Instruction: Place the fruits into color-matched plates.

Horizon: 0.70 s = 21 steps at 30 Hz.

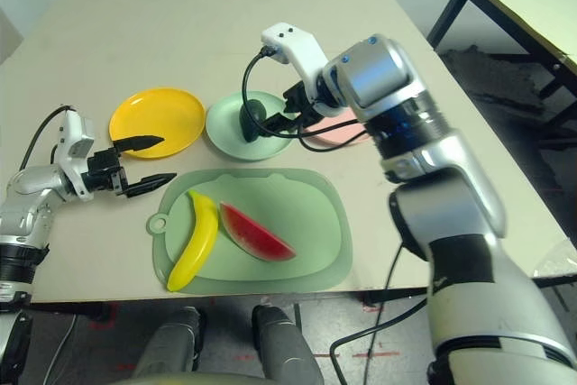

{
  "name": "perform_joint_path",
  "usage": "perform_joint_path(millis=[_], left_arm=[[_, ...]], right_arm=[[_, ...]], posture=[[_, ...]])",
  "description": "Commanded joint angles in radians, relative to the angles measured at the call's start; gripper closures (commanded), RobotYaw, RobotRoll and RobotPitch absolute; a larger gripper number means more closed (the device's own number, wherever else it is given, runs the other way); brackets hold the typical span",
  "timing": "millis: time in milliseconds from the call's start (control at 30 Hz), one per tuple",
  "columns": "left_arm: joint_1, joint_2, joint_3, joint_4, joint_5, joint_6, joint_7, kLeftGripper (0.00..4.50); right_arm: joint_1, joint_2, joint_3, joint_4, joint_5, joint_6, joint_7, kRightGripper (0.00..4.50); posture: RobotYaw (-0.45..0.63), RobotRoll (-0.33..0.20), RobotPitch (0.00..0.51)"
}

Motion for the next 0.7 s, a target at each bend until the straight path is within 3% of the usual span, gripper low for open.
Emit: perform_joint_path(millis=[33,133,267,333,400,700], left_arm=[[-0.016,0.008,0.0,0.046,-0.004,-0.023,-0.045,0.0],[-0.03,0.0,-0.002,0.07,-0.003,-0.035,-0.064,0.0],[-0.037,-0.006,-0.004,0.087,0.001,-0.04,-0.074,0.0],[-0.039,-0.005,-0.007,0.097,0.008,-0.049,-0.081,0.0],[-0.04,-0.004,-0.007,0.102,0.01,-0.055,-0.085,0.0],[-0.018,0.0,-0.003,0.087,0.003,-0.052,-0.096,0.0]], right_arm=[[0.111,-0.16,0.089,-0.237,-0.102,-0.44,0.109,0.04],[0.225,-0.269,0.093,-0.31,-0.221,-0.935,0.228,0.04],[0.306,-0.286,0.021,-0.361,-0.209,-1.205,0.341,0.04],[0.315,-0.278,0.008,-0.409,-0.187,-1.103,0.371,0.04],[0.295,-0.237,0.009,-0.445,-0.164,-0.841,0.351,0.04],[0.089,-0.029,0.02,-0.373,-0.051,-0.014,0.218,0.04]], posture=[[-0.05,0.0,0.16],[-0.05,0.0,0.16],[-0.06,0.0,0.154],[-0.06,0.0,0.155],[-0.06,0.0,0.156],[-0.05,0.0,0.161]])
